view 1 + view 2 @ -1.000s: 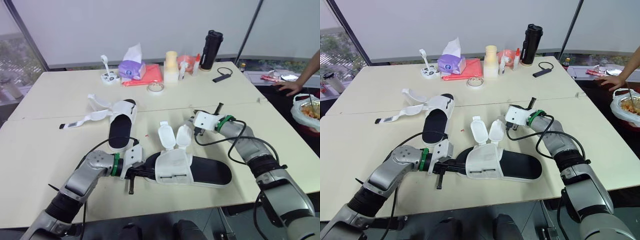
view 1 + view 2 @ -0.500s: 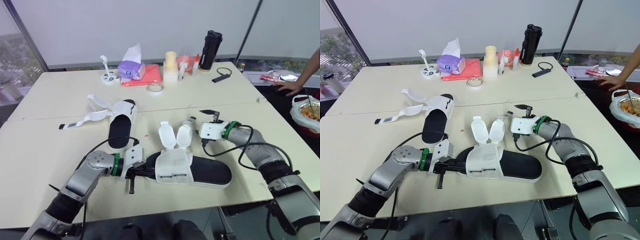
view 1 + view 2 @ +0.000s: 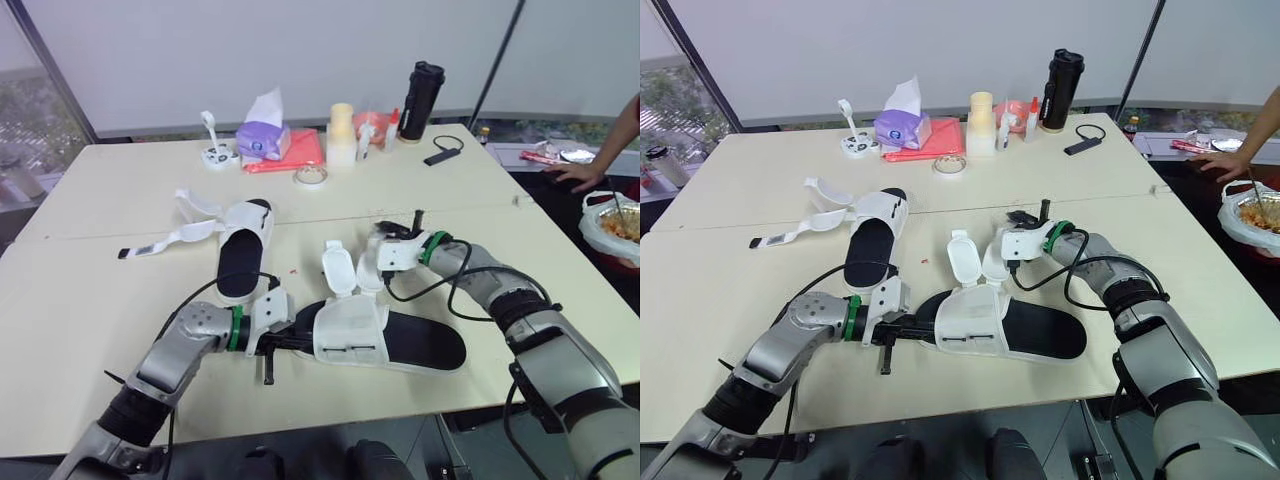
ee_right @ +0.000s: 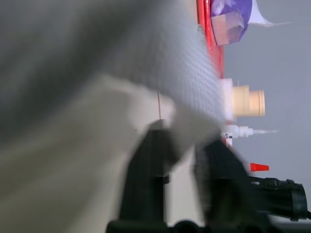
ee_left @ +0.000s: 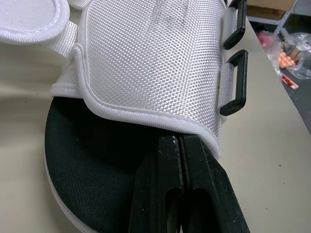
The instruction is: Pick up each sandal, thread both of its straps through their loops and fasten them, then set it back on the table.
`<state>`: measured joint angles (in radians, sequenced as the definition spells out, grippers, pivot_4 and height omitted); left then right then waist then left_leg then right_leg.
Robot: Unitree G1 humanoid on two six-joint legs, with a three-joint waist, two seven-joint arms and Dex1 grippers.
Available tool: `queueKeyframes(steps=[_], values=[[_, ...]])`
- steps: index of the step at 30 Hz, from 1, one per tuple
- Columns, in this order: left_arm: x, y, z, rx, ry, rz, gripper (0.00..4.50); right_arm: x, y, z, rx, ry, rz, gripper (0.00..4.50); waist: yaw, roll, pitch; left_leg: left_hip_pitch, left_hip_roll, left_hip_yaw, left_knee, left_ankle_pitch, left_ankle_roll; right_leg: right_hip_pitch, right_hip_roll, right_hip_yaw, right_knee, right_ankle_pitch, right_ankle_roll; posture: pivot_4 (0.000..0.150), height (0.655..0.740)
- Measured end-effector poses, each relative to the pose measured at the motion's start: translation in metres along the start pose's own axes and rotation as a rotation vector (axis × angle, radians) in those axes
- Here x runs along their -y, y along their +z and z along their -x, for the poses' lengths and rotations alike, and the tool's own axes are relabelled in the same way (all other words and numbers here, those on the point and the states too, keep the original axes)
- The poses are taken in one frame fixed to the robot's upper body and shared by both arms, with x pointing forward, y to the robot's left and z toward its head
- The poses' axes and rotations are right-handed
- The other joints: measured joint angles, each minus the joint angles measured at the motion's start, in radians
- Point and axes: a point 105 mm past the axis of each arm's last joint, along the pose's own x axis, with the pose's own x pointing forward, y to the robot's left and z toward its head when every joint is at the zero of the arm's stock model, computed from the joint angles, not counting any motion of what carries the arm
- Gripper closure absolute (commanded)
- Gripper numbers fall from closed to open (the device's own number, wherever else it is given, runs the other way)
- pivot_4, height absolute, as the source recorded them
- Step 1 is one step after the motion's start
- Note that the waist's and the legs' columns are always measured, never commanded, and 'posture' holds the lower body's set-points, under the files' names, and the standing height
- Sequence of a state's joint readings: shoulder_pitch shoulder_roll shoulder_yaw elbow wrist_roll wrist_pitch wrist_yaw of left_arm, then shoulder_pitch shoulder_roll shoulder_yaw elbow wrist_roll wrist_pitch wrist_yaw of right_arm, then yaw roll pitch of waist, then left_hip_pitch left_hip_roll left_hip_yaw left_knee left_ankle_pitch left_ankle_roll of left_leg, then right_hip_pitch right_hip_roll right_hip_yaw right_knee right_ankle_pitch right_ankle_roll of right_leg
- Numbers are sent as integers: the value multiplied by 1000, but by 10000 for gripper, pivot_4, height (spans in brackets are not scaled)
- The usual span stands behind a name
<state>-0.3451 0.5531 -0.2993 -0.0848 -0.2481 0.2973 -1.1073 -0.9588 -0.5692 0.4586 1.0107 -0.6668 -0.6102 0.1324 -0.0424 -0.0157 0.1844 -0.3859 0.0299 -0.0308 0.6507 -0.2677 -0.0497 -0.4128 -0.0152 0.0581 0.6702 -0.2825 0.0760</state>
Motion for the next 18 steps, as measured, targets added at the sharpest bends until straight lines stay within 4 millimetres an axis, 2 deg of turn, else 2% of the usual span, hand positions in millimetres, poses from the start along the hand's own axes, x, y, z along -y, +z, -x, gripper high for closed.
queueKeyframes(steps=[5, 7, 10, 12, 14, 16, 18], values=[[1, 0, 0, 2, 12, 2, 45000, 3, 3, 0, 19, -35, 47, 44402, 0, 0, 0, 0, 0, 0, 0, 0, 0, 0, 0, 0, 0, 0, 0, 1500, 7400], [1, 0, -1, 5, 14, 2, 45000, 10, 4, 4, 35, -75, 169, 44402, 2, 0, 0, 0, 0, 0, 0, 0, 0, 0, 0, 0, 0, 0, 0, 1500, 7400], [1, 1, -1, 5, 14, 4, 45000, 33, 11, 17, 102, -184, 457, 44402, 3, 1, 0, -2, -1, 0, 0, 0, 0, -3, 0, 0, 1, 0, 0, 1500, 7400], [2, 1, -1, 5, 12, 7, 45000, 53, 31, 35, 202, -363, 684, 44402, 7, 1, 0, -5, -1, 0, -1, 0, 0, -6, 0, 0, 1, 0, 0, 1500, 7400], [2, 2, -2, 6, 10, 7, 45000, 59, 58, 56, 330, -520, 802, 44402, 9, 1, -1, -5, -1, 0, -1, 0, 0, -7, 0, 1, 1, 0, 0, 1500, 7400], [2, 2, -2, 5, 11, 11, 45000, 50, 86, 76, 460, -610, 783, 44402, 11, 1, -1, -5, -1, 0, -2, 0, 0, -7, 0, 1, 1, 0, 0, 1500, 7400], [1, 2, -2, 5, 12, 11, 45000, 47, 99, 86, 488, -629, 693, 44402, 9, 1, -1, -5, -1, 1, -1, 0, 0, -6, 0, 3, 1, 0, 0, 1500, 7400]])
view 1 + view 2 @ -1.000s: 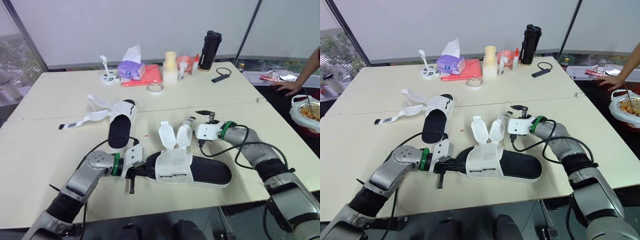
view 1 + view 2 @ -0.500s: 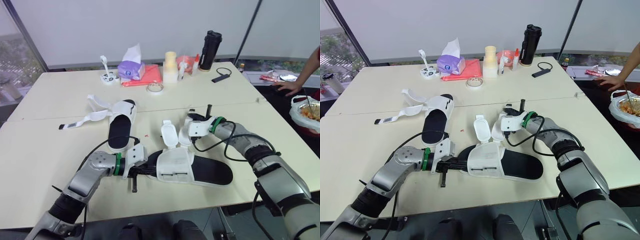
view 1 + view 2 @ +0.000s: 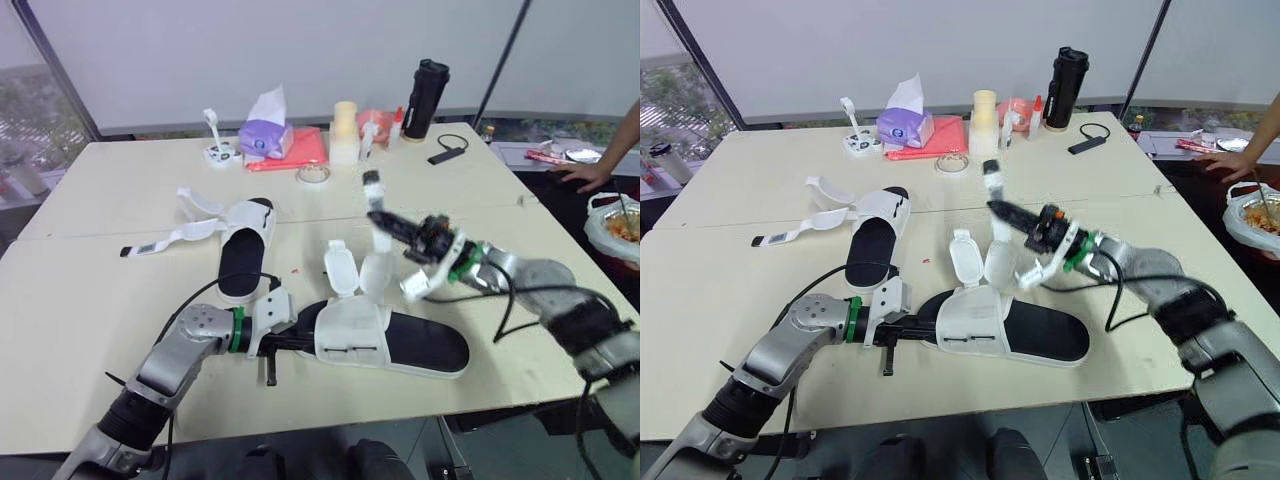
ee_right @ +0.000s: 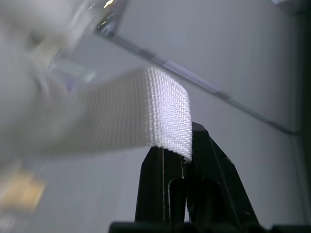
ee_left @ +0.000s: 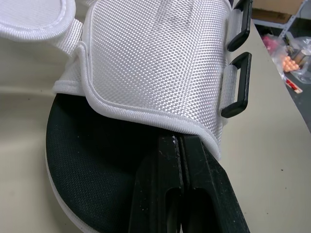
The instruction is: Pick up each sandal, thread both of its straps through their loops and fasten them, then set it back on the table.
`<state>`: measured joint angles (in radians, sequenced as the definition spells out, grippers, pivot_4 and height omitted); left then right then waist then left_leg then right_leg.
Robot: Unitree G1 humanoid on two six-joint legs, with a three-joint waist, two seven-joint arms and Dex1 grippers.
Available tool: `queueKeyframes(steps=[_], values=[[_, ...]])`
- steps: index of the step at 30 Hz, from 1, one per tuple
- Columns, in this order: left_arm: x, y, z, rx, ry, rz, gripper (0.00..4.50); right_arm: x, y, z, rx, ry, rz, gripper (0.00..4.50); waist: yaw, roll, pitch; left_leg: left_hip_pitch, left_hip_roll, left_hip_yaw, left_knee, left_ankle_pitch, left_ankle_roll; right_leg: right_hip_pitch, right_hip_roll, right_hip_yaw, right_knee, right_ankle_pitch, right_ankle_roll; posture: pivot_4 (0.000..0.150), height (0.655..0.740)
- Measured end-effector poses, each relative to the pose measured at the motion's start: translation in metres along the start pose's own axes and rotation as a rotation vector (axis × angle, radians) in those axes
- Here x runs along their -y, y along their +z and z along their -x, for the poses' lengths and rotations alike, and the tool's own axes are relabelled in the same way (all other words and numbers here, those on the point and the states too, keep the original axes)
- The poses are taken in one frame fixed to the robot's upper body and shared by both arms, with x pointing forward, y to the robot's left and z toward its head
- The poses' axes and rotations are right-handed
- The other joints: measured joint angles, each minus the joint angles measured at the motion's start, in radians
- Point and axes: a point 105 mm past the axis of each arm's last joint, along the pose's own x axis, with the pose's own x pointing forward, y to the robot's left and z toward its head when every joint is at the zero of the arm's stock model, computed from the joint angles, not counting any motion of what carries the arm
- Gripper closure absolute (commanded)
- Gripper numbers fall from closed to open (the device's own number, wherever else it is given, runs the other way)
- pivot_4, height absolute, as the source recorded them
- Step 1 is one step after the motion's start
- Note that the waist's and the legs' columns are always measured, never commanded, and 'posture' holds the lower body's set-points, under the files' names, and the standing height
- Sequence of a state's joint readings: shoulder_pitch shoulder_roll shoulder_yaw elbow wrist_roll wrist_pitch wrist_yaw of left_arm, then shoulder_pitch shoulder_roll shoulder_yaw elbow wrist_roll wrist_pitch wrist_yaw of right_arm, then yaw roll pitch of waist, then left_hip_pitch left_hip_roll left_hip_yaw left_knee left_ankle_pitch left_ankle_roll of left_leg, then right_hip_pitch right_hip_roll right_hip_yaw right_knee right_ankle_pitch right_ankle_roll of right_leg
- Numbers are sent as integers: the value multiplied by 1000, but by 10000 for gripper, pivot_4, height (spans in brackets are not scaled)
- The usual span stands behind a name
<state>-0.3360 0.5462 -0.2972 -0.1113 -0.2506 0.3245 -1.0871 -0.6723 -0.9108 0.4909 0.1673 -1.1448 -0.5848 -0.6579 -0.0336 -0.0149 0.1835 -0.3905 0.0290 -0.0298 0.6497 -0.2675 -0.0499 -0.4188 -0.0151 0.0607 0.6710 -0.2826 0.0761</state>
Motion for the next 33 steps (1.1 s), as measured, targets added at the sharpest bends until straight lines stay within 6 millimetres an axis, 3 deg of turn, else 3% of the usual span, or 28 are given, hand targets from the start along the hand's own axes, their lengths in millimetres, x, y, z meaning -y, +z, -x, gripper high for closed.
queueKeyframes(steps=[5, 10, 14, 20, 24, 26, 28, 31, 33], values=[[0, -1, 0, -6, -5, 8, 45000, 31, 28, -2, 38, -4, -150, 44402, -4, 0, 0, 3, 0, -1, 1, 0, 0, 5, 0, 0, -1, 0, 0, 1500, 7400], [0, -1, -1, -8, -19, 12, 45000, 45, 55, -1, 104, -2, -113, 44402, -4, 0, 0, 3, 0, -1, 1, 0, 0, 5, 1, -1, -1, 0, 0, 1500, 7400], [-2, 0, -4, 0, -27, 21, 45000, 47, 56, 4, 73, -5, -96, 31283, -2, 0, 0, 3, 0, -1, 1, 0, 0, 5, 1, -1, -1, 0, 0, 1500, 7400], [-2, 0, -6, 5, -38, 32, 45000, 57, 65, 10, 89, -38, -26, 691, 8, -1, 0, 4, 0, -1, 1, 0, 0, 5, 1, -1, -2, 0, 0, 1500, 7400], [-2, 0, -6, 8, -40, 33, 45000, 57, 73, 16, 96, -29, -39, 691, 14, -1, 0, 5, 0, 0, 1, 0, 0, 6, 1, -1, -2, 0, 0, 1500, 7400], [-1, 0, -7, 10, -45, 33, 45000, 54, 64, 25, 2, 6, -117, 691, 18, -1, -1, 5, 0, -1, 0, 0, 0, 7, 1, -1, -3, 0, 0, 1500, 7400], [-1, -2, -6, 6, -43, 41, 45000, 42, 38, 42, -208, 71, -262, 691, 19, -2, -1, 8, 1, -1, 0, 0, 1, 11, 1, -1, -5, 0, 0, 1500, 7400], [-1, -3, -5, 2, -41, 44, 45000, 30, -2, 67, -566, 61, -622, 691, 18, -2, 0, 17, 1, -1, -1, -1, 2, 20, 1, -1, -6, 0, 0, 1500, 7400], [-1, -4, -4, -3, -40, 44, 45000, 23, -15, 78, -726, 34, -892, 691, 16, -2, 0, 18, 2, -1, -1, -2, 3, 22, 2, -1, -6, 0, 0, 1500, 7400]])
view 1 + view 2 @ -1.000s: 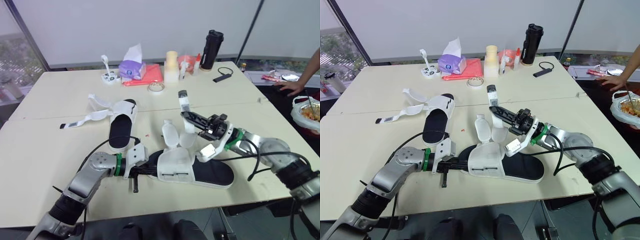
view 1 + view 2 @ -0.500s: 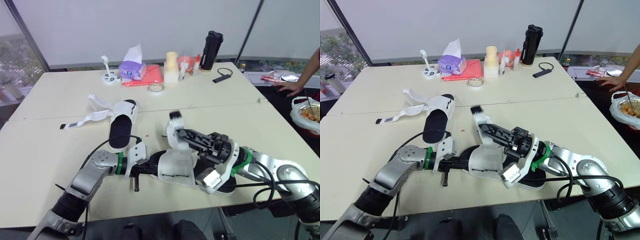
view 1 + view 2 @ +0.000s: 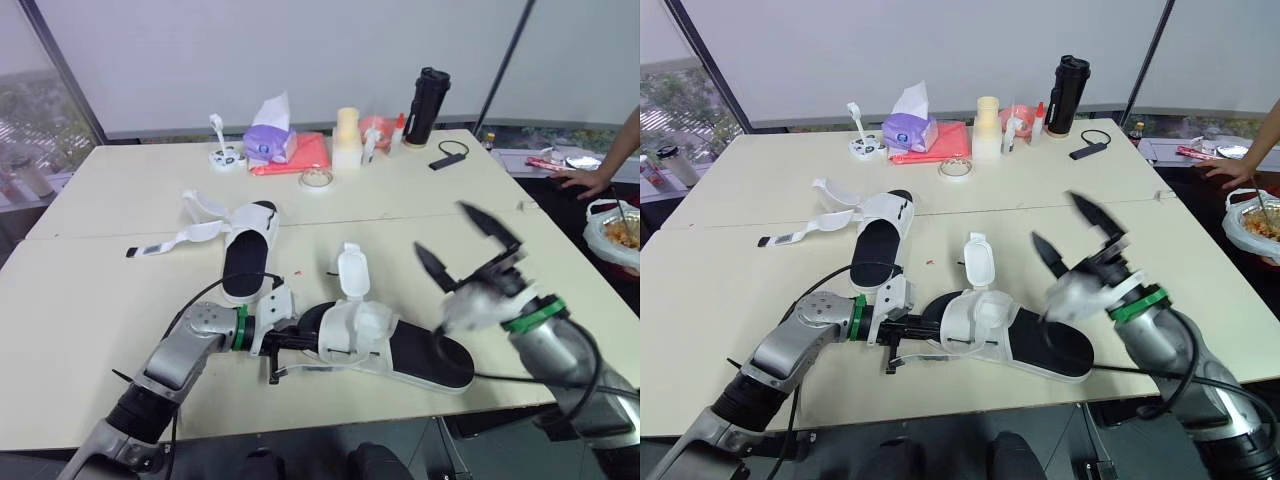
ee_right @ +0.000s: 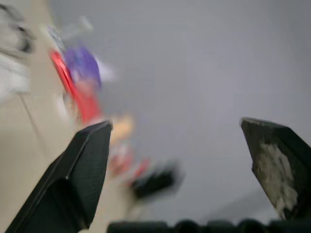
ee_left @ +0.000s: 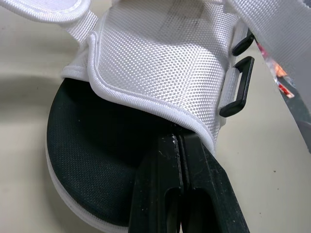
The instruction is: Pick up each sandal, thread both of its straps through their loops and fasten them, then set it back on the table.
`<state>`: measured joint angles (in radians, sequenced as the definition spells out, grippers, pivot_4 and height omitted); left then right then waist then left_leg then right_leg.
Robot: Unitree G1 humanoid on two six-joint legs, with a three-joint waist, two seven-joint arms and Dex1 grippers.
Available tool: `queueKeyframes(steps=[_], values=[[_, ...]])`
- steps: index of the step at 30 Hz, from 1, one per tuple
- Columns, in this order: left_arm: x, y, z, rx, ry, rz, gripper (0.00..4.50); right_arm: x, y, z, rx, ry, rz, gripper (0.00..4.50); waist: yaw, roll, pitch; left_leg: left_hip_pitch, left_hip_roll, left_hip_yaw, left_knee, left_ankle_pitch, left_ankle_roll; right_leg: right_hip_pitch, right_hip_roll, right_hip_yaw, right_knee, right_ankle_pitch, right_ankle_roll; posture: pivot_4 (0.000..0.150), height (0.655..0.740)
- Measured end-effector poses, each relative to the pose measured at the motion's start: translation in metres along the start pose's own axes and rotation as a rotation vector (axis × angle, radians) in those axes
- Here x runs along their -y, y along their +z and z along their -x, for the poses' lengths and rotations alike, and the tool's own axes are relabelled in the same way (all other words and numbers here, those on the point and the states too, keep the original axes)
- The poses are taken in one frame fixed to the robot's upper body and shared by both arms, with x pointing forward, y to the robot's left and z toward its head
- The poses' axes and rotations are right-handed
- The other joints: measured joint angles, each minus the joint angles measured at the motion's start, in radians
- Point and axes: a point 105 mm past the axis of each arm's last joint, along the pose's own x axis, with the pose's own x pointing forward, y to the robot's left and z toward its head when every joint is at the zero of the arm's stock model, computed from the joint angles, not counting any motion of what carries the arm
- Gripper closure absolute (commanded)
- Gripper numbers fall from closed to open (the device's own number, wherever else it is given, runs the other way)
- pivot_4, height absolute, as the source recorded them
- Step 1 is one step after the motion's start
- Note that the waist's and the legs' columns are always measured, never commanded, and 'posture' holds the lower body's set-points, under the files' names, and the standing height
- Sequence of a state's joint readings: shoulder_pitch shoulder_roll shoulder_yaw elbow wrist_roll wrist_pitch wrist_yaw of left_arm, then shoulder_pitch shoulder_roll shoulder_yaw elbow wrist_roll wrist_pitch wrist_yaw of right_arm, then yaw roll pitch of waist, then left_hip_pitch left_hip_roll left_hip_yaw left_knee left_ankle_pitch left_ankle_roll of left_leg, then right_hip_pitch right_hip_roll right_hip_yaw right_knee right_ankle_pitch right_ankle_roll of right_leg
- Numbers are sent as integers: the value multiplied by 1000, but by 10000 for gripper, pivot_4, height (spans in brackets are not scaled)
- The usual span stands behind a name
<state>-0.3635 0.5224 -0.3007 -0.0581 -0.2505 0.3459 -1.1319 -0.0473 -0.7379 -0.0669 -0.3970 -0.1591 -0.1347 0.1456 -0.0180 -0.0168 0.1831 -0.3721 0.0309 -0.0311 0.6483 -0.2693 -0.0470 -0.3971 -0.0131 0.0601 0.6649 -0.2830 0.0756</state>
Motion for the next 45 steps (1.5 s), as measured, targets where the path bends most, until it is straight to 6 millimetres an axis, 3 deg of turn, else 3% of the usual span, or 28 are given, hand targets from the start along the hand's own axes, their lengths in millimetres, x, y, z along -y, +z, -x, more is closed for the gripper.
queueKeyframes(steps=[3, 7, 11, 16, 18, 20, 23, 28, 33, 38, 45], values=[[0, 0, 0, -1, -1, 1, 45000, -6, -10, -1, -168, 85, -479, 691, 0, 0, 0, 0, 1, -1, 0, 0, 0, 0, 1, -1, 0, 0, 0, 1500, 7400], [1, 0, 0, 0, -12, 10, 45000, -16, 20, -3, -263, 331, -1078, 691, 2, 1, 0, -2, 2, -1, 0, 0, 0, -1, 0, -1, 0, 0, 0, 1500, 7400], [0, -1, -1, 2, -23, 18, 45000, -29, 54, 10, -385, 552, -1434, 691, 5, -1, 0, -3, 1, -2, 0, -3, 5, 0, 1, -1, -3, -2, -2, 1500, 7400], [-2, 1, -4, 9, -29, 13, 45000, -61, 68, 26, -422, 702, -1699, 691, 6, -3, -1, -4, 1, -1, 1, -4, 6, -1, 0, -1, -4, -1, 2, 1500, 7400], [-2, 1, -4, 12, -29, 12, 45000, -62, 75, 35, -434, 801, -1635, 691, 6, -1, 0, -4, 1, 0, 2, -4, 6, -1, -1, 0, -4, -2, 2, 1500, 7400], [-2, 1, -4, 12, -28, 11, 45000, -61, 88, 42, -437, 903, -1460, 691, 5, -1, 0, -4, 1, 0, 1, -4, 6, -1, 0, -1, -5, -2, 1, 1500, 7400], [-1, 2, -5, 14, -31, 8, 45000, -66, 114, 49, -278, 1053, -944, 691, 5, 2, -1, -3, 2, -1, 0, -4, 6, -2, 1, -1, -6, -4, -1, 1500, 7400], [0, 2, -8, 21, -33, 10, 45000, -88, 98, 49, -169, 1158, -593, 691, 7, 2, -1, -7, 1, 1, 0, -4, 6, -3, -1, -2, -10, -4, -1, 1500, 7400], [0, 2, -8, 20, -31, 10, 45000, -98, 92, 31, 9, 1179, -289, 691, 7, 2, -1, -8, 1, 0, 1, -4, 6, -4, -1, -2, -11, -3, -1, 1500, 7400], [1, 4, -8, 22, -30, 6, 45000, -118, 88, 28, 87, 1218, -189, 691, 8, 2, -1, -13, 1, -1, 2, -4, 6, -8, -1, -3, -11, -1, 2, 1500, 7400], [1, 3, -8, 19, -23, 14, 45000, -132, 83, 28, 141, 1229, -65, 35495, 8, 2, -1, -14, 0, -2, 3, -4, 6, -8, -1, -4, -10, -1, 2, 1500, 7400]])
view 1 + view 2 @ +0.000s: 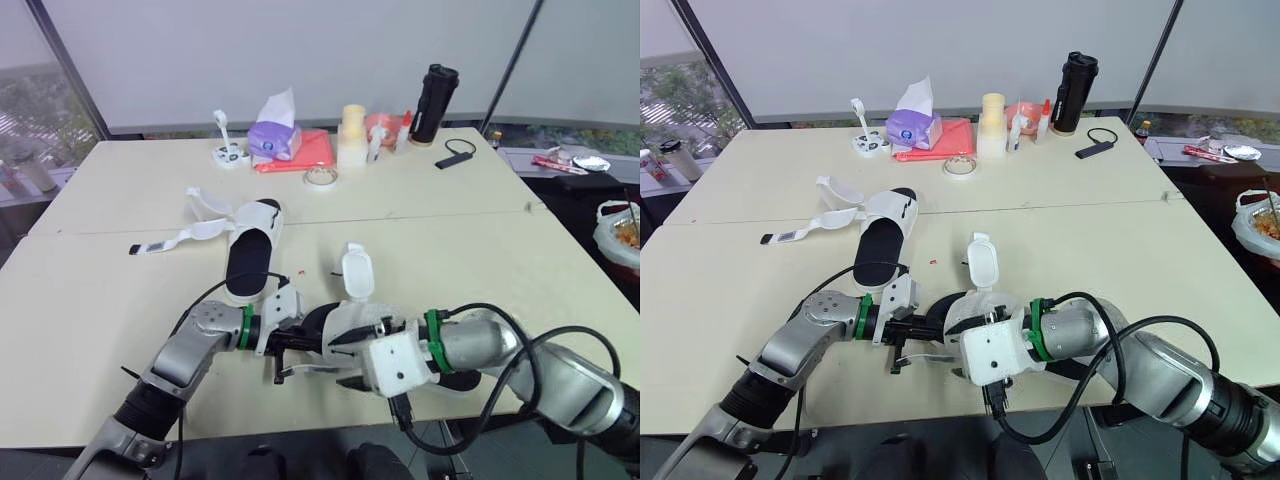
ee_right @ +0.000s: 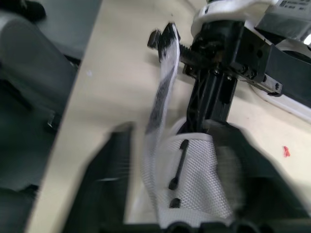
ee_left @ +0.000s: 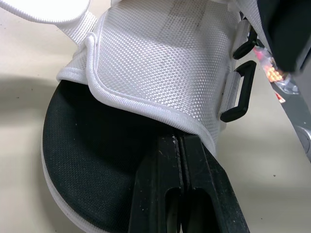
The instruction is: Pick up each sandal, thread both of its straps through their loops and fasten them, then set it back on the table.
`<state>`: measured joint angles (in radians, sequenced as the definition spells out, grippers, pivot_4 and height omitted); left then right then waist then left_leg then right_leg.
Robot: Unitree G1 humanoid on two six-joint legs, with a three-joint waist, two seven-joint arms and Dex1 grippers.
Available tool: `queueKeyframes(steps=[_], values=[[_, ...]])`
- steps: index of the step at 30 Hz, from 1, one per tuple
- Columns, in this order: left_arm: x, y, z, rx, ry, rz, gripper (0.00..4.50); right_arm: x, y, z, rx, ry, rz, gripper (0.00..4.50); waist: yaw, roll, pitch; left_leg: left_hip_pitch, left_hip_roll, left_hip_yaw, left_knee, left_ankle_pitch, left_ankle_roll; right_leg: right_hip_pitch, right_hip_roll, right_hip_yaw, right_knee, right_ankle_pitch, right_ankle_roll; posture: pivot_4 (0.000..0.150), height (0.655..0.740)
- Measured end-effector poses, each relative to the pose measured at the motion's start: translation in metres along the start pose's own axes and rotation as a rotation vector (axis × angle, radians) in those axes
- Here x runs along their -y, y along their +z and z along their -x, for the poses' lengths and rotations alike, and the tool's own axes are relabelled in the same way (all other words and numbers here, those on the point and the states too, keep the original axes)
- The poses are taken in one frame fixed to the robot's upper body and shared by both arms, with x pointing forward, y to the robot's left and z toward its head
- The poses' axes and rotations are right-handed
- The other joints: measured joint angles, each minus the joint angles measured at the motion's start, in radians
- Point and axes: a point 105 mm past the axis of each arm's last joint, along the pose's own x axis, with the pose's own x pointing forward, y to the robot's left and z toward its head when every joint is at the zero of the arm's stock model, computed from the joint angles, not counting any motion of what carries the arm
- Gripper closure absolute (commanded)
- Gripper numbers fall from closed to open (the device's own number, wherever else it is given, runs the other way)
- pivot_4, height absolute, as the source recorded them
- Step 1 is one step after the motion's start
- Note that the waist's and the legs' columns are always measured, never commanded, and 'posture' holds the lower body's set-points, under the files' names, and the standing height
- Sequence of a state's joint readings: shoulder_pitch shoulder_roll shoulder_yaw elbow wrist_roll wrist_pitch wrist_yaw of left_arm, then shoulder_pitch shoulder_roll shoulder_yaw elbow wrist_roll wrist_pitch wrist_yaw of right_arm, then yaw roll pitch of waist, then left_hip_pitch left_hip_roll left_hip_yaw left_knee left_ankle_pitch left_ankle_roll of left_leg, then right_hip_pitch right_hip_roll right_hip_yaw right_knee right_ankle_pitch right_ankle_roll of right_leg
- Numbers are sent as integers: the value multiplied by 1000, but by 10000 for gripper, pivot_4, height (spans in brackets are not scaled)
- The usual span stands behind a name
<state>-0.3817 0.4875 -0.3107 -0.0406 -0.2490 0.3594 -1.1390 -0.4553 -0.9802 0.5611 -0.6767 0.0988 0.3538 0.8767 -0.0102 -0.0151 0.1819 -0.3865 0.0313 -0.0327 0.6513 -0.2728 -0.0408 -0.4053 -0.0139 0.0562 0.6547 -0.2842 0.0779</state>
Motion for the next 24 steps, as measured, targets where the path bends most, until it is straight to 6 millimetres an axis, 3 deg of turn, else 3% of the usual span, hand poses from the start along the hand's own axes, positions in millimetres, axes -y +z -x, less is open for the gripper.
queueKeyframes(steps=[2, 8, 13, 15, 19, 24], values=[[0, 0, 0, 0, 0, 2, 45000, -3, -5, -1, -16, 4, 14, 44264, 0, 0, 0, 0, 0, 0, 0, 0, 0, 0, 0, 0, 0, 0, 0, 1500, 7400], [0, 0, 0, 2, 3, 4, 45000, 2, -7, 7, -20, -79, 91, 44264, 1, 0, 0, 0, 0, 0, 1, 0, 0, 0, 0, 0, 1, 0, 0, 1500, 7400], [0, -1, 0, 2, 2, 6, 45000, 48, 7, 45, -58, -419, 423, 44264, 0, 0, 0, 0, -1, 0, 1, 0, 0, 0, 0, 0, 1, 0, 0, 1500, 7400], [0, -1, 0, 2, -1, 7, 45000, 55, 12, 55, -69, -511, 568, 44264, 0, 0, 0, 0, -1, 0, 0, 0, 0, 0, 0, 0, 1, 0, 0, 1500, 7400], [-1, -1, -1, 4, -11, 14, 45000, 45, 5, 57, -53, -554, 785, 44264, 1, 0, 0, 0, -1, 1, 0, 0, 0, 0, 0, 0, 1, 0, 0, 1500, 7400], [-2, 0, -3, 9, -22, 19, 45000, 22, -2, 57, 51, -577, 890, 44264, 5, 0, 0, 1, -2, 1, 1, 0, 0, 1, -1, 1, 1, 0, 0, 1500, 7400]])
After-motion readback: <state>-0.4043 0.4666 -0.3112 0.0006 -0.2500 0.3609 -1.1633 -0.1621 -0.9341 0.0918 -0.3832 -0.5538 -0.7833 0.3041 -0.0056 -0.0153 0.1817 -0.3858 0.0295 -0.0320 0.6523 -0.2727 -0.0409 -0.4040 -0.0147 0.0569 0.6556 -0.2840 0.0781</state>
